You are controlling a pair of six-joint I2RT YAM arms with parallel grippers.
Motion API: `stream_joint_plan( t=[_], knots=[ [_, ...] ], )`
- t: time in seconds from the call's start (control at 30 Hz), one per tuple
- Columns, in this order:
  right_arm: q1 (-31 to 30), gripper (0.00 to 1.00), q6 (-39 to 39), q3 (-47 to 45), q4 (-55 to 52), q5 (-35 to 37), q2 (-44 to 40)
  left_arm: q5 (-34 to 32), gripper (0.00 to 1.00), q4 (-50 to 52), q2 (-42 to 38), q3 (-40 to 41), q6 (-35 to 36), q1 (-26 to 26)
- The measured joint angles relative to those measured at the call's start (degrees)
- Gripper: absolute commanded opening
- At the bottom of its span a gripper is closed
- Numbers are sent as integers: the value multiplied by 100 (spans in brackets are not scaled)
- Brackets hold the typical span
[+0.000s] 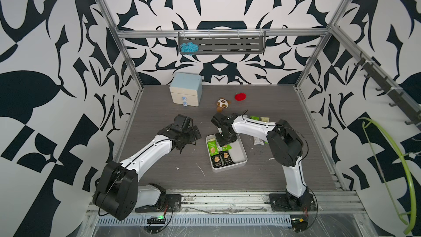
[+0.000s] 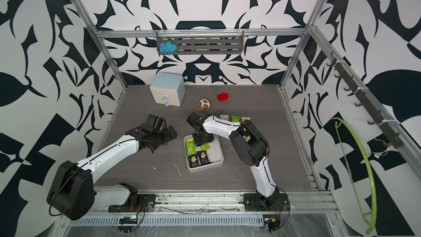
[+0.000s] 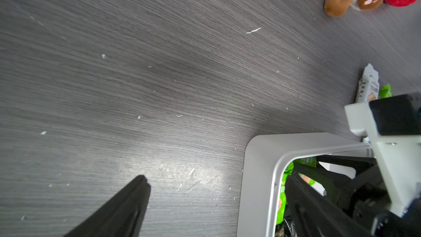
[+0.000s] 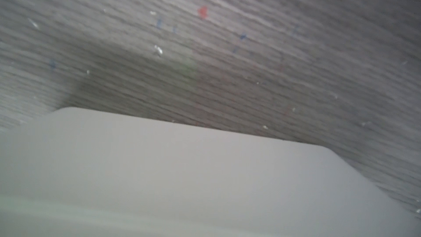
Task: Take the cookies out of the storage box
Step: Pick up the cookie from the storage box.
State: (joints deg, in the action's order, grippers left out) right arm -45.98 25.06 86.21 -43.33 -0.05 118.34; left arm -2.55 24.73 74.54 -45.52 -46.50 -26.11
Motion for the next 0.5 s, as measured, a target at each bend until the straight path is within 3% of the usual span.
stream_joint_plan(
  t=[0.5],
  knots=[
    [0, 43, -9, -2, -267, -4, -487, 103, 99, -2, 7, -15, -7, 2]
  ],
)
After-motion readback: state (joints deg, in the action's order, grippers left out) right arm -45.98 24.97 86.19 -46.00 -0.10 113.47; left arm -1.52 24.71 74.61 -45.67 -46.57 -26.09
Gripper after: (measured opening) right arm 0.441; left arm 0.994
